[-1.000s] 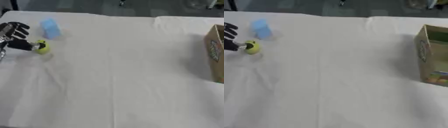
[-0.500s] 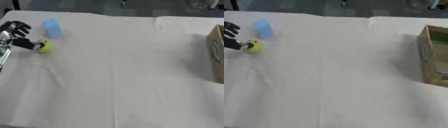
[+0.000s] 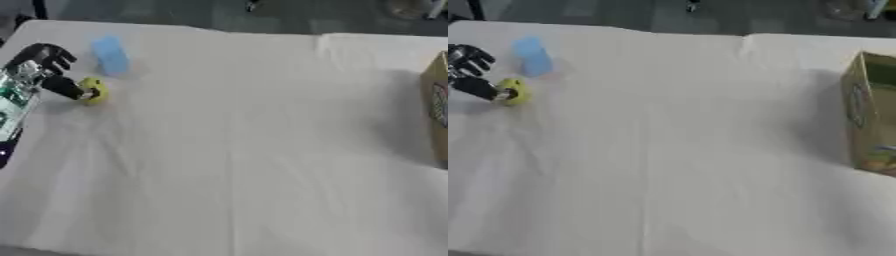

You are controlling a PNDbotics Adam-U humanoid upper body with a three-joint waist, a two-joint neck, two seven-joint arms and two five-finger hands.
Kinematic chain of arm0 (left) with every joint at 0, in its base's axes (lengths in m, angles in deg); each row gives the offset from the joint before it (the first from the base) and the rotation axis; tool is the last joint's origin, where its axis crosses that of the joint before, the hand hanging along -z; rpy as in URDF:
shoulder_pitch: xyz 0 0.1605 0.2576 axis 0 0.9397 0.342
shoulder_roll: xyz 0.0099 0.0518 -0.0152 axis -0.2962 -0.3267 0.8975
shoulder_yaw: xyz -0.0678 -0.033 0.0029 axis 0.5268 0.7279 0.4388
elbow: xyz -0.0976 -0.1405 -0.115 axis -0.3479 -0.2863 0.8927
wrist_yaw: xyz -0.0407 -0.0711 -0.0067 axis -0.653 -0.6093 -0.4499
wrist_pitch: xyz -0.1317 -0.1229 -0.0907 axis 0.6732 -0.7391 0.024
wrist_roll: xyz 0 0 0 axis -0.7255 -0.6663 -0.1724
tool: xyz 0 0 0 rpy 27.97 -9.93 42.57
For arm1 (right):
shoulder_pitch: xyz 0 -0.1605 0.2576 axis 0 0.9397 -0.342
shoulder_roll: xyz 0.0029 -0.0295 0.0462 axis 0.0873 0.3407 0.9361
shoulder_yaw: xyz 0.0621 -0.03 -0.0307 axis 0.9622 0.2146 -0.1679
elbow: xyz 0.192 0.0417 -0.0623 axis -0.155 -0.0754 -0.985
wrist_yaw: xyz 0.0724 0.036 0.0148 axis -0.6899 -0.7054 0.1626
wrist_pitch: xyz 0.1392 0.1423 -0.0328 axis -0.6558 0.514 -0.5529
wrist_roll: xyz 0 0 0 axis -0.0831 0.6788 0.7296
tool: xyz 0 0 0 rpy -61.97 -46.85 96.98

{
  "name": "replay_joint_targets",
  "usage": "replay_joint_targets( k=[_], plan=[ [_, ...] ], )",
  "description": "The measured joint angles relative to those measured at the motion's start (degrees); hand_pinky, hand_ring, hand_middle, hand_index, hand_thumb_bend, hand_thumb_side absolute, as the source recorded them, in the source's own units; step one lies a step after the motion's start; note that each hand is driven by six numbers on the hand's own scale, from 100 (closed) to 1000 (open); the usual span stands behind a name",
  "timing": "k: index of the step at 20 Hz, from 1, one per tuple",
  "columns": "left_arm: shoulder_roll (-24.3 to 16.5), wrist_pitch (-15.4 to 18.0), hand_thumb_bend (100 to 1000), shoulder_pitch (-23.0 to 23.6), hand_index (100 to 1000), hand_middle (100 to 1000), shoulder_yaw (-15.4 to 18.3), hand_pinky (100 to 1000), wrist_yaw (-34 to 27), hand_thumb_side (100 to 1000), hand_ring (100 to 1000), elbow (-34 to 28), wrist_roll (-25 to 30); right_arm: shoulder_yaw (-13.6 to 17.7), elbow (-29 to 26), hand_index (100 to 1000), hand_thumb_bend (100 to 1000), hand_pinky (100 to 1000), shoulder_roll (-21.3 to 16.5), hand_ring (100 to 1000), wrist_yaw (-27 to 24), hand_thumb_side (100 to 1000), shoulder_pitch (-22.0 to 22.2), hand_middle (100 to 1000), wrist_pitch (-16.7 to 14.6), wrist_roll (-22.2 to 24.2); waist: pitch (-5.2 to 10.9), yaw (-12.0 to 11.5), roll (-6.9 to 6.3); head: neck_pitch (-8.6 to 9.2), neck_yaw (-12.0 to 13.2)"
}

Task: Pick up the objects with one hand, pass them to the other hand, and then place them into the box on the other side of the table.

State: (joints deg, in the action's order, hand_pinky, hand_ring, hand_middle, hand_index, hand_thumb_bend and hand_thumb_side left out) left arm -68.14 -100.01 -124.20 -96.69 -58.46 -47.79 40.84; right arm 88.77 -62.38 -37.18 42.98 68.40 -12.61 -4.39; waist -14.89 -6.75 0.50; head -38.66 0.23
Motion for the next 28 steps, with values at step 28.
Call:
replay_joint_targets(
  k=[28],
  plan=[
    [2.2,-1.3,299,-1.2,628,630,0.4,720,9.8,117,693,4.5,5.1,0.0,0.3,874,363,925,0.1,865,0.1,254,0.6,853,0.1,0.2,-0.02,0.1,0.0,0.0,0.8]
  ],
)
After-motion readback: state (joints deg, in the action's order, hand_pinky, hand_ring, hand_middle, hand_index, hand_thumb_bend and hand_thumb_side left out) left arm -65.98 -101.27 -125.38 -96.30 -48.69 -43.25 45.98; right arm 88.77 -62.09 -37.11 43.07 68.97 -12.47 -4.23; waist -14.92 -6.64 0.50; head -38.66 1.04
